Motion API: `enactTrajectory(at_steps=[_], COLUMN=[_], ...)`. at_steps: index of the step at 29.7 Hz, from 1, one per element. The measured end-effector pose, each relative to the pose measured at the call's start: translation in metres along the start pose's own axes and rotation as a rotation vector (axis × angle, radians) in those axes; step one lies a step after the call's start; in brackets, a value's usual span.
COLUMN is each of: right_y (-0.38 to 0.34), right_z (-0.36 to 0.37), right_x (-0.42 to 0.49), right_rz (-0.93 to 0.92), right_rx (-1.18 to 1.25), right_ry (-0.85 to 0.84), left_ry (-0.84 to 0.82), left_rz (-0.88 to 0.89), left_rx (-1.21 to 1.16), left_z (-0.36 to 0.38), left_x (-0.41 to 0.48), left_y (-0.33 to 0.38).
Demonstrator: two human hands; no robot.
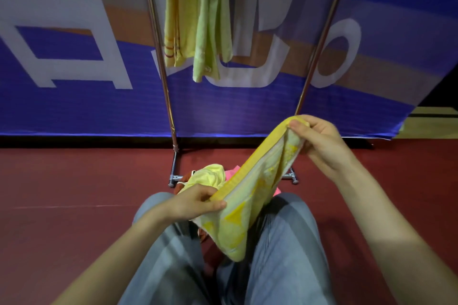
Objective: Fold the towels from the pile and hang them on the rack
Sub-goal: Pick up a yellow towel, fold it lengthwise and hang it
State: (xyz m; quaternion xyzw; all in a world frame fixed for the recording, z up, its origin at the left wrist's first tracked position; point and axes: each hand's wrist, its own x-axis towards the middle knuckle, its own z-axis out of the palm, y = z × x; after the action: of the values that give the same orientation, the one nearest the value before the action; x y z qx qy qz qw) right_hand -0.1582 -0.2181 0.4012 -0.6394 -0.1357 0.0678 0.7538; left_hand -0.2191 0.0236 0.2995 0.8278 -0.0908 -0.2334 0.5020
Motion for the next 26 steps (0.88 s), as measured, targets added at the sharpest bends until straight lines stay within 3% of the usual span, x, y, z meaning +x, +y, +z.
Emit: enactTrajectory(at_steps=[5, 12, 17, 26], right_y=[-0.005, 0.007, 0.007, 0.009], right_z=[-0.025, -0.035, -0.043, -0.049], right_x=[0.003, -0.002, -0.003, 0.000], right_rz=[-0.011, 0.010, -0.007, 0.017], right_rx=[0.007, 0.031, 0.053, 0.020], right_ry=[0.073, 0.228, 0.346, 0.344], left_ry=[0.211, 0.418, 0.301, 0.224], left_rz=[-0.133, -0.080, -0.127, -0.159], left_rx=[-0.199, -0.378, -0.367, -0.378], left_z=[-0.011, -0.020, -0.017, -0.013], left_x=[-0.016, -0.023, -0.032, -0.035], left_y=[-0.019, -0.026, -0.033, -0.033])
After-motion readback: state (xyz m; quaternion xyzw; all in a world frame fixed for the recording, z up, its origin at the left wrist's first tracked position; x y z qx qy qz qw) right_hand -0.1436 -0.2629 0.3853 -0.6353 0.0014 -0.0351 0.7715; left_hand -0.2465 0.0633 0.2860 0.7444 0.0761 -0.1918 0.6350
